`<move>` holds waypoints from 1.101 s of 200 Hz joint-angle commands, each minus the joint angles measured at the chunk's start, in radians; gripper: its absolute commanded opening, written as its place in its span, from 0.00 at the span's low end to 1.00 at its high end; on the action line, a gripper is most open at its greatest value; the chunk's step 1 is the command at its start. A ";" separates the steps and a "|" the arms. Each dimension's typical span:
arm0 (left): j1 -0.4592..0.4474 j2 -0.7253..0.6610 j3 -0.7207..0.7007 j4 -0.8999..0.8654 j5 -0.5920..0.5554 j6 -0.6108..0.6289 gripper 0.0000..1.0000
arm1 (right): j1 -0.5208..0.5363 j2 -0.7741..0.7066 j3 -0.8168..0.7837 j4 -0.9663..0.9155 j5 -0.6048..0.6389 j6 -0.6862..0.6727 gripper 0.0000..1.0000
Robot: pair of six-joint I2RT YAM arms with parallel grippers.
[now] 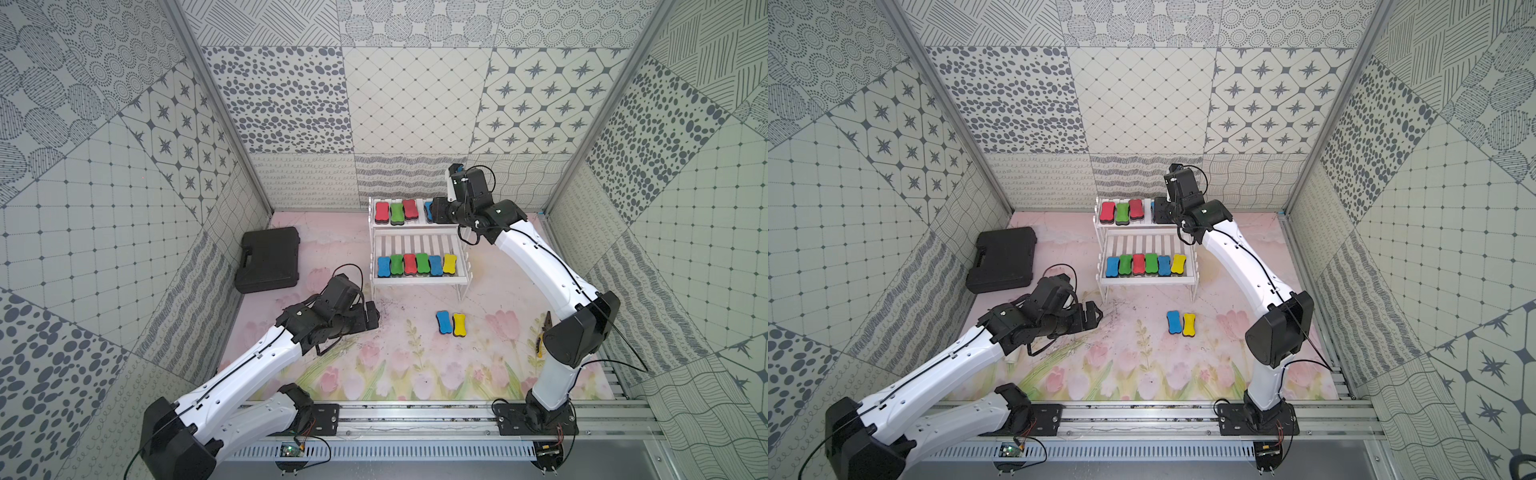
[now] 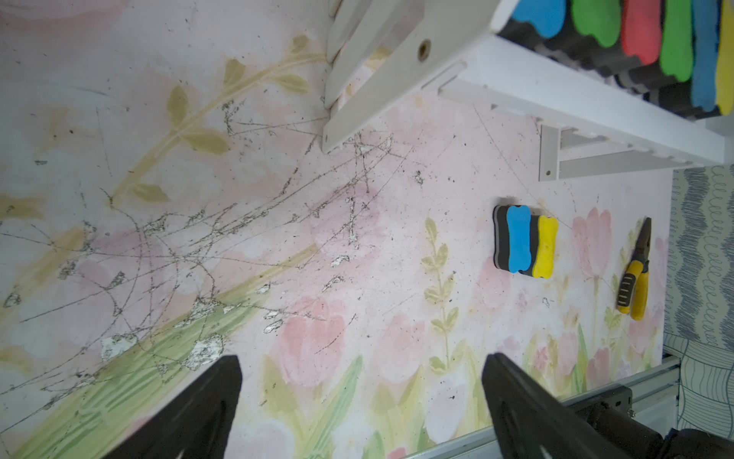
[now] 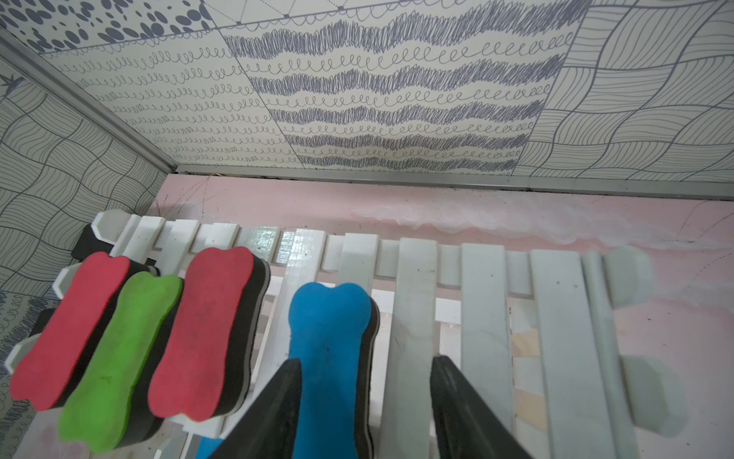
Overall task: Remove the whiteboard erasers from the shelf
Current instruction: Pick up the whiteboard eraser from the shelf.
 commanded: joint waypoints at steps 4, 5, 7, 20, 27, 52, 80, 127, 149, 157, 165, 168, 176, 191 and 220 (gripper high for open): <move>0.003 0.014 0.017 -0.008 -0.010 0.021 1.00 | 0.013 0.009 0.041 -0.002 0.008 -0.020 0.59; 0.003 0.014 0.018 -0.008 -0.009 0.021 1.00 | 0.013 0.010 0.041 -0.003 0.008 -0.020 0.59; 0.003 0.015 0.017 -0.008 -0.009 0.021 1.00 | 0.014 0.011 0.041 -0.003 0.007 -0.020 0.59; 0.003 0.021 0.017 -0.010 -0.009 0.021 0.99 | 0.018 0.021 0.041 -0.003 0.007 -0.020 0.60; 0.004 0.025 0.017 -0.010 -0.009 0.020 1.00 | 0.020 0.027 0.040 -0.003 0.007 -0.022 0.60; 0.004 0.029 0.012 -0.006 -0.015 0.020 1.00 | 0.023 0.039 0.039 -0.004 0.012 -0.028 0.60; 0.003 0.041 0.011 -0.001 -0.016 0.021 0.99 | 0.028 0.048 0.030 -0.008 0.023 -0.032 0.60; 0.003 0.053 0.008 0.012 -0.009 0.018 0.99 | 0.031 0.039 0.017 -0.006 0.021 -0.030 0.47; 0.003 0.052 0.008 0.013 -0.008 0.017 1.00 | 0.034 0.017 0.017 0.008 0.018 -0.024 0.38; 0.003 0.053 0.009 0.012 -0.007 0.018 1.00 | 0.034 0.009 0.018 0.010 0.018 -0.020 0.36; 0.004 0.053 0.009 0.013 -0.007 0.016 0.99 | 0.034 -0.001 0.017 0.013 0.019 -0.015 0.35; 0.003 0.052 0.010 0.013 -0.007 0.016 1.00 | 0.034 -0.005 0.015 0.013 0.019 -0.013 0.35; 0.003 0.051 0.007 0.013 -0.006 0.015 1.00 | 0.034 -0.018 0.010 0.019 0.019 -0.007 0.35; 0.002 0.047 0.007 0.012 -0.006 0.015 0.99 | 0.034 -0.057 -0.018 0.039 0.010 0.008 0.35; 0.003 0.034 0.010 0.007 -0.008 0.015 0.99 | 0.034 -0.173 -0.136 0.103 -0.014 0.058 0.34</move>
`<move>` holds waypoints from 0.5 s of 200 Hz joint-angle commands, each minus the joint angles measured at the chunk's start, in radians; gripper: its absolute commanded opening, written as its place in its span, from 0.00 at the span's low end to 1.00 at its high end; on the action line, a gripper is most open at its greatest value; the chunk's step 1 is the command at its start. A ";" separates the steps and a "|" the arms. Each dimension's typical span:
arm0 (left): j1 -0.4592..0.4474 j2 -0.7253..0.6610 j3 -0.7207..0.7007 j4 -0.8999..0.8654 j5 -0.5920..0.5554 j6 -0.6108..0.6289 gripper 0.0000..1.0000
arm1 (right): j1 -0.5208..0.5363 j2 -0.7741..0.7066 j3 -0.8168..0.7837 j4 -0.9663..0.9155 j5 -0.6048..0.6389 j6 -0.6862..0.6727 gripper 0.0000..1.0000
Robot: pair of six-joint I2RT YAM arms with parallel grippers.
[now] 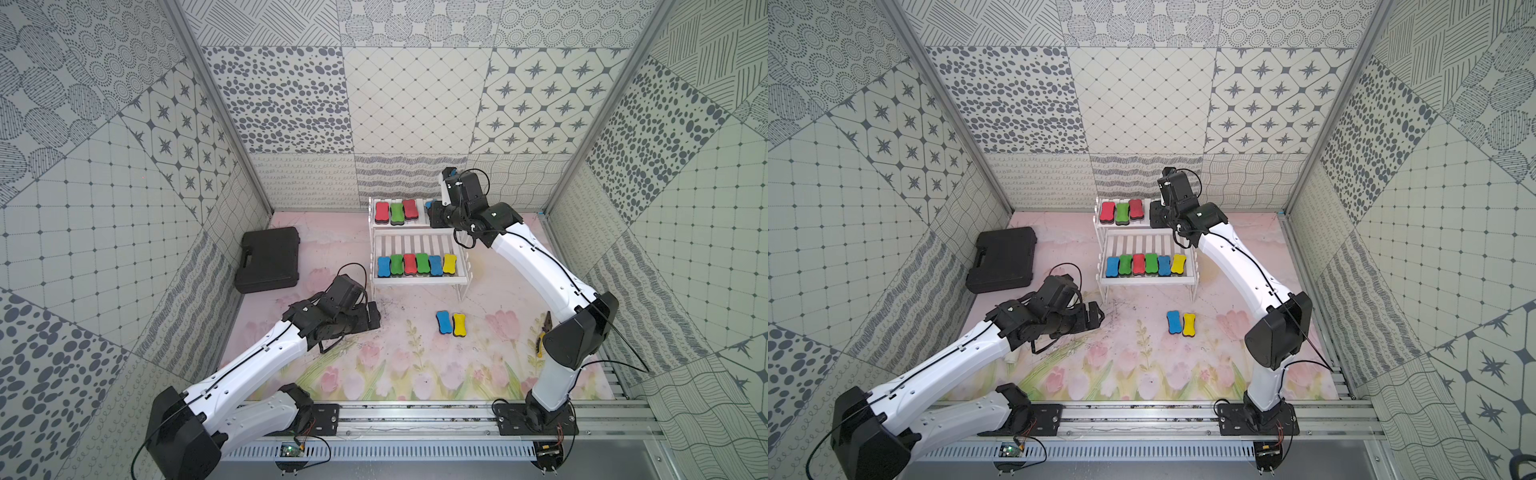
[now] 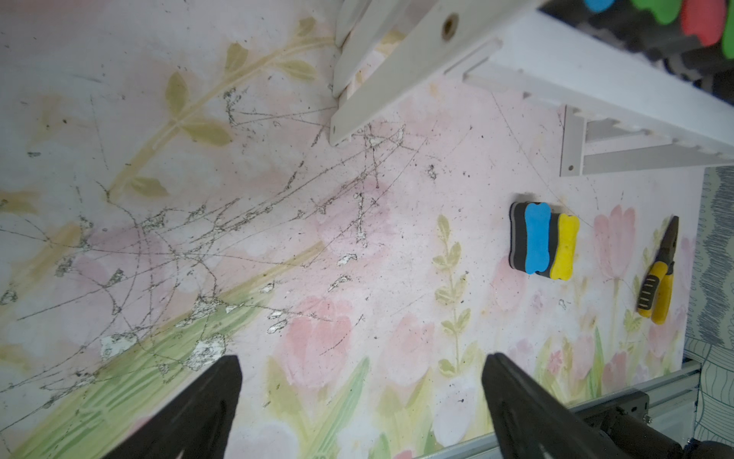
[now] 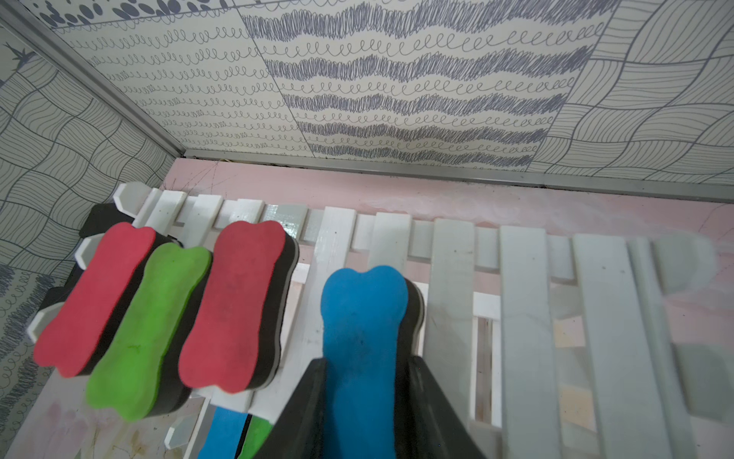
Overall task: Remove the whiteboard erasers from the shelf
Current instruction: Pick up the whiteboard eraser from the shelf, then place the whiteboard eraser at the center of the board.
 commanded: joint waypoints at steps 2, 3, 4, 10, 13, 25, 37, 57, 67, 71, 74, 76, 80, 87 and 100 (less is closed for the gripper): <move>0.003 -0.014 0.006 0.006 -0.009 0.015 0.99 | 0.005 -0.136 -0.088 0.094 -0.021 0.055 0.34; 0.003 -0.014 0.007 0.006 -0.009 0.014 0.99 | 0.005 -0.141 -0.094 0.096 -0.022 0.057 0.34; 0.003 -0.014 0.006 0.006 -0.008 0.014 1.00 | 0.005 -0.146 -0.101 0.099 -0.023 0.058 0.33; 0.003 -0.018 0.006 0.005 -0.010 0.015 1.00 | 0.007 -0.181 -0.141 0.119 -0.028 0.072 0.33; 0.003 -0.021 0.006 0.005 -0.010 0.013 0.99 | 0.008 -0.199 -0.165 0.128 -0.031 0.081 0.33; 0.004 -0.025 0.005 0.001 -0.012 0.013 1.00 | 0.012 -0.274 -0.262 0.174 -0.042 0.116 0.33; 0.002 -0.031 0.007 -0.001 -0.014 0.014 1.00 | 0.027 -0.358 -0.370 0.217 -0.042 0.150 0.33; 0.003 -0.044 -0.001 -0.005 -0.019 0.014 1.00 | 0.074 -0.486 -0.553 0.268 -0.025 0.205 0.33; 0.003 -0.049 -0.005 -0.006 -0.020 0.012 0.99 | 0.104 -0.545 -0.644 0.289 -0.006 0.231 0.33; 0.003 -0.052 -0.006 -0.007 -0.020 0.012 1.00 | 0.115 -0.567 -0.679 0.295 0.000 0.243 0.33; 0.004 -0.054 -0.007 -0.008 -0.021 0.012 1.00 | 0.126 -0.583 -0.707 0.302 0.008 0.252 0.33; 0.003 -0.056 -0.008 -0.008 -0.021 0.012 1.00 | 0.134 -0.596 -0.726 0.307 0.012 0.257 0.33; 0.003 -0.058 -0.010 -0.007 -0.022 0.011 1.00 | 0.147 -0.615 -0.762 0.315 0.022 0.269 0.33; 0.003 -0.062 -0.013 -0.008 -0.022 0.010 0.99 | 0.170 -0.648 -0.818 0.325 0.034 0.292 0.32; 0.003 -0.067 -0.020 -0.008 -0.021 0.008 1.00 | 0.215 -0.700 -0.917 0.342 0.055 0.332 0.32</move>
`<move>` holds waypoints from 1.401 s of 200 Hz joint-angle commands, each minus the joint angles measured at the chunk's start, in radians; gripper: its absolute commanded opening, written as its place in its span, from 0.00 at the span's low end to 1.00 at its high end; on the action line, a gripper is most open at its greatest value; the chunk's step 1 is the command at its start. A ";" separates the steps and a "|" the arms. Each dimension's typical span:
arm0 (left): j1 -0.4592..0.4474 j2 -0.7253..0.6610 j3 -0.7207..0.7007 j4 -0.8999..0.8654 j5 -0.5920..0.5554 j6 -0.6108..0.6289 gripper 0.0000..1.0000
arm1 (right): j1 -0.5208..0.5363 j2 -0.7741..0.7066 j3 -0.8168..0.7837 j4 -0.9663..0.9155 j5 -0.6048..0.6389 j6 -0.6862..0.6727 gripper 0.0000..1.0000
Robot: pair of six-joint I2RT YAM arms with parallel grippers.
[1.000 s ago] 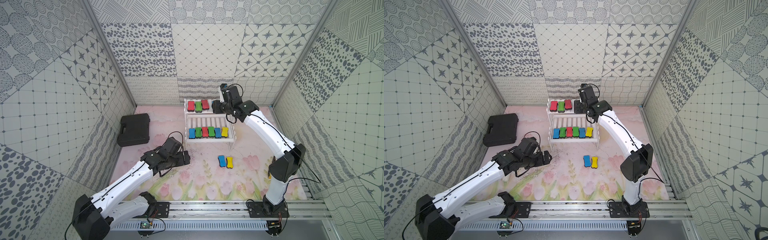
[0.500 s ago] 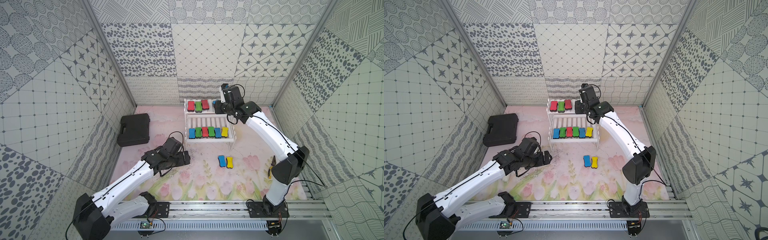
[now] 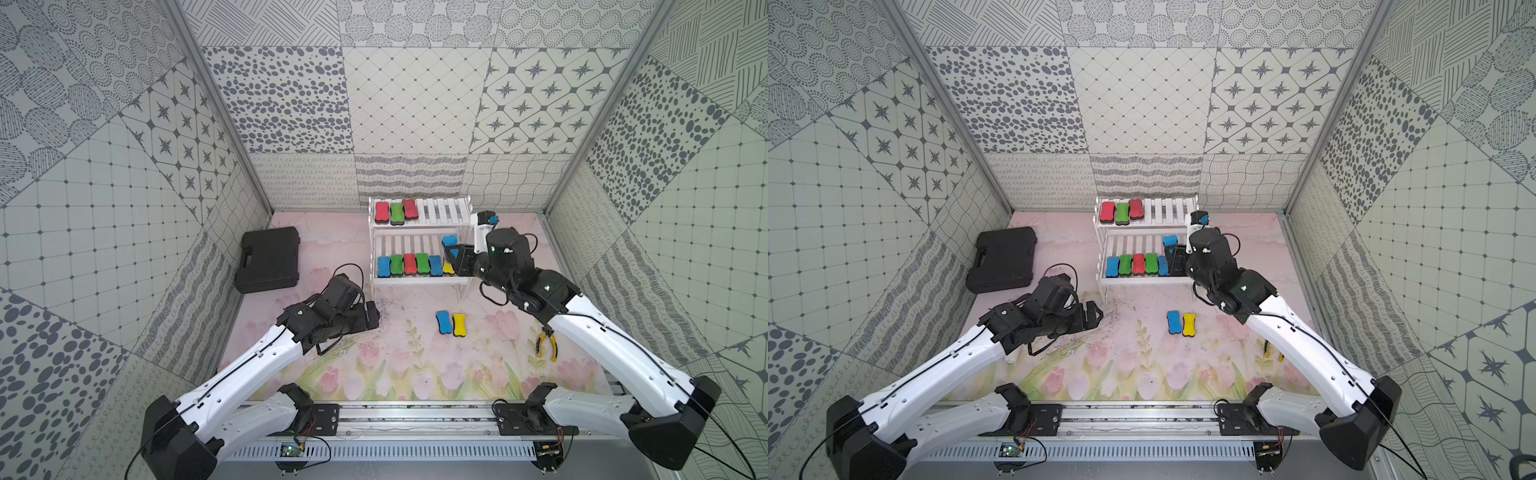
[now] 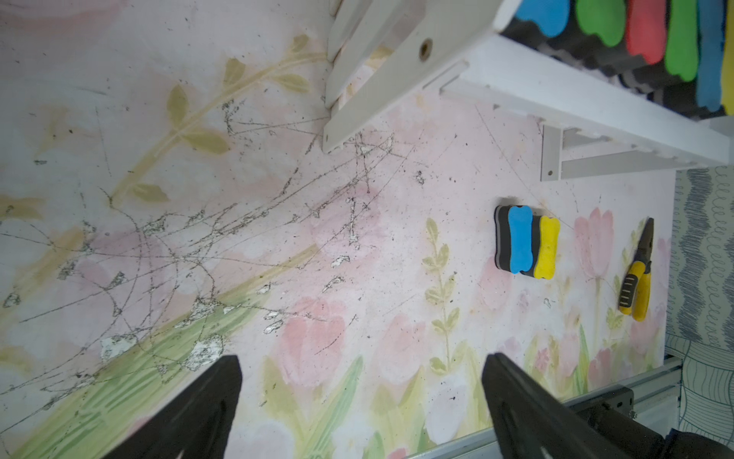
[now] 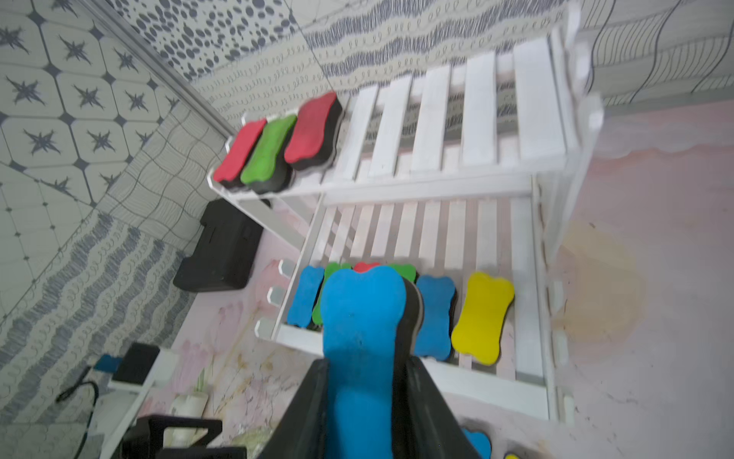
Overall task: Remove the whiteboard erasers from the shelf
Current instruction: Place the whiteboard eraser at the center of the board.
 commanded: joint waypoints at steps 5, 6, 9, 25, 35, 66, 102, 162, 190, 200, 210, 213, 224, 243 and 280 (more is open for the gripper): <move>0.004 -0.020 -0.016 -0.008 -0.020 0.007 1.00 | 0.079 -0.080 -0.177 0.088 0.062 0.115 0.32; 0.002 -0.020 -0.017 -0.008 -0.020 0.007 1.00 | 0.082 -0.082 -0.183 0.088 0.064 0.118 0.32; 0.003 -0.021 -0.018 -0.009 -0.021 0.006 1.00 | 0.093 -0.090 -0.201 0.088 0.072 0.125 0.33; 0.003 -0.026 -0.024 -0.013 -0.020 0.007 1.00 | 0.146 -0.125 -0.304 0.111 0.102 0.171 0.32; 0.003 -0.028 -0.031 -0.014 -0.023 0.008 1.00 | 0.174 -0.140 -0.382 0.154 0.115 0.207 0.32; 0.003 -0.026 -0.048 -0.011 -0.022 0.005 0.99 | 0.232 -0.057 -0.562 0.358 0.109 0.300 0.33; 0.003 -0.025 -0.048 -0.014 -0.027 0.007 0.99 | 0.253 0.151 -0.566 0.472 0.116 0.320 0.33; 0.003 -0.019 -0.044 -0.018 -0.027 0.007 1.00 | 0.252 0.337 -0.508 0.542 0.146 0.310 0.32; 0.004 -0.019 -0.047 -0.018 -0.022 0.000 1.00 | 0.247 0.368 -0.496 0.523 0.164 0.316 0.34; 0.003 -0.019 -0.046 -0.018 -0.021 0.001 1.00 | 0.247 0.379 -0.492 0.516 0.166 0.319 0.37; 0.003 -0.019 -0.047 -0.020 -0.020 0.000 1.00 | 0.244 0.388 -0.488 0.513 0.166 0.319 0.40; 0.003 -0.020 -0.048 -0.022 -0.019 0.001 0.99 | 0.244 0.392 -0.488 0.512 0.167 0.320 0.41; 0.004 -0.022 -0.045 -0.023 -0.021 0.001 1.00 | 0.244 0.398 -0.487 0.512 0.169 0.322 0.44; 0.003 -0.025 -0.044 -0.026 -0.020 0.001 0.99 | 0.243 0.400 -0.486 0.509 0.173 0.323 0.49; 0.003 -0.030 -0.029 -0.045 -0.014 0.000 1.00 | 0.246 0.352 -0.473 0.457 0.175 0.316 0.54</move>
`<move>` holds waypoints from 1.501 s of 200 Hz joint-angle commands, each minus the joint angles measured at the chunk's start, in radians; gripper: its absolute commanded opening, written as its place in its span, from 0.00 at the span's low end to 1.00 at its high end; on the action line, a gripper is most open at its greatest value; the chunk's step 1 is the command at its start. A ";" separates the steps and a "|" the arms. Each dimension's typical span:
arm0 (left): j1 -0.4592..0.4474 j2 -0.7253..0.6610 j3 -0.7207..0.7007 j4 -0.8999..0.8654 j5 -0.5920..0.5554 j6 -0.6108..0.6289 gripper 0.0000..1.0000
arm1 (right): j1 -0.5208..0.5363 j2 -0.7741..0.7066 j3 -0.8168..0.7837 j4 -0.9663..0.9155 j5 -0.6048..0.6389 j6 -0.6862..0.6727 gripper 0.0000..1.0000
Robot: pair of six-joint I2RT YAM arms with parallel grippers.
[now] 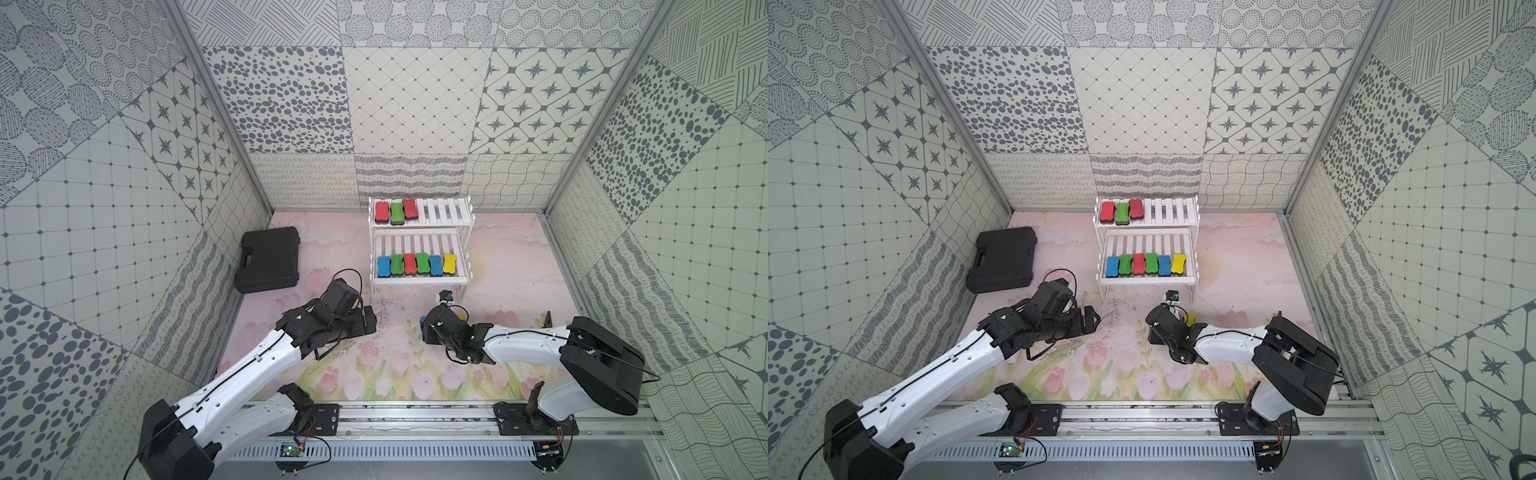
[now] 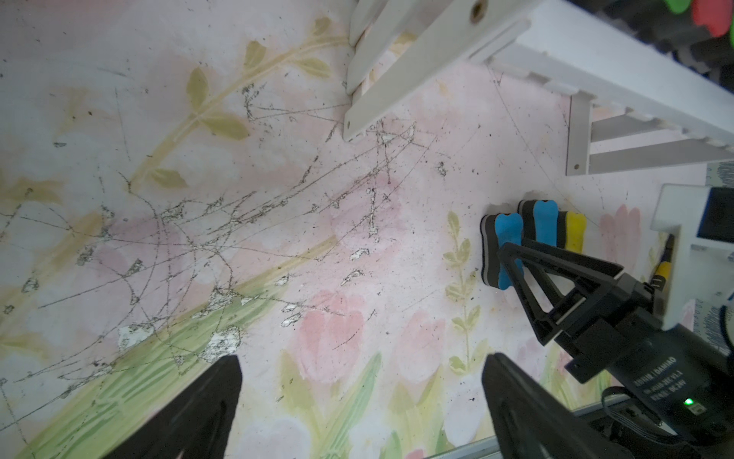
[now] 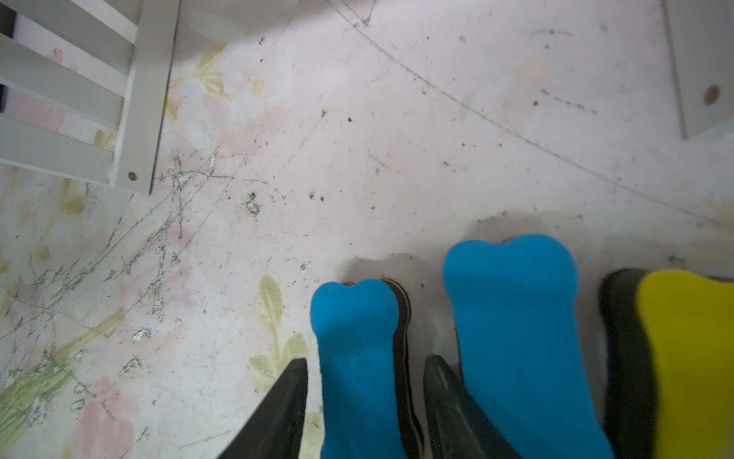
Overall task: Remove the whiteboard erasers from the shelf
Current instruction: Place the whiteboard eraser at the center of the board, then pick up the whiteboard eraser from the shelf.
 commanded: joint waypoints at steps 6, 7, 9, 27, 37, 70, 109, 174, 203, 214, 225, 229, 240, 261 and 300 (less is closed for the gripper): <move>0.002 -0.010 0.023 -0.052 0.009 0.002 1.00 | 0.004 -0.062 0.037 -0.049 0.024 0.003 0.54; 0.003 -0.011 0.024 -0.052 0.009 0.002 1.00 | 0.003 -0.065 0.037 -0.053 0.024 0.003 0.54; 0.003 -0.012 0.027 -0.053 0.012 0.002 0.99 | 0.004 -0.072 0.038 -0.060 0.024 0.003 0.54; 0.002 -0.036 0.061 -0.069 0.031 0.001 1.00 | 0.008 -0.154 0.039 -0.122 0.017 0.002 0.53; -0.003 -0.052 0.090 -0.079 0.036 0.006 1.00 | 0.011 -0.205 0.034 -0.151 0.016 -0.003 0.52; -0.054 -0.003 0.321 -0.138 -0.021 0.054 0.98 | 0.012 -0.339 0.018 -0.231 0.012 -0.028 0.49; -0.103 0.294 0.773 -0.229 -0.132 0.166 0.88 | 0.011 -0.415 -0.007 -0.276 0.032 -0.020 0.48; -0.121 0.785 1.451 -0.349 -0.215 0.303 0.84 | 0.010 -0.457 -0.031 -0.302 0.044 -0.008 0.47; -0.128 0.952 1.673 -0.366 -0.253 0.341 0.84 | -0.001 -0.478 -0.041 -0.315 0.049 -0.009 0.47; -0.129 0.997 1.721 -0.355 -0.255 0.354 0.84 | -0.006 -0.485 -0.045 -0.319 0.047 -0.008 0.47; -0.128 1.030 1.749 -0.337 -0.256 0.362 0.84 | -0.011 -0.493 -0.048 -0.323 0.045 -0.009 0.47; -0.129 1.040 1.756 -0.331 -0.258 0.365 0.84 | -0.014 -0.495 -0.049 -0.325 0.045 -0.009 0.47; -0.127 1.061 1.765 -0.315 -0.269 0.372 0.84 | -0.018 -0.503 -0.054 -0.326 0.043 -0.007 0.47; -0.128 1.092 1.764 -0.288 -0.282 0.387 0.84 | -0.028 -0.512 -0.062 -0.325 0.038 -0.008 0.48; -0.127 1.129 1.763 -0.258 -0.325 0.402 0.84 | -0.042 -0.513 -0.064 -0.326 0.030 -0.014 0.49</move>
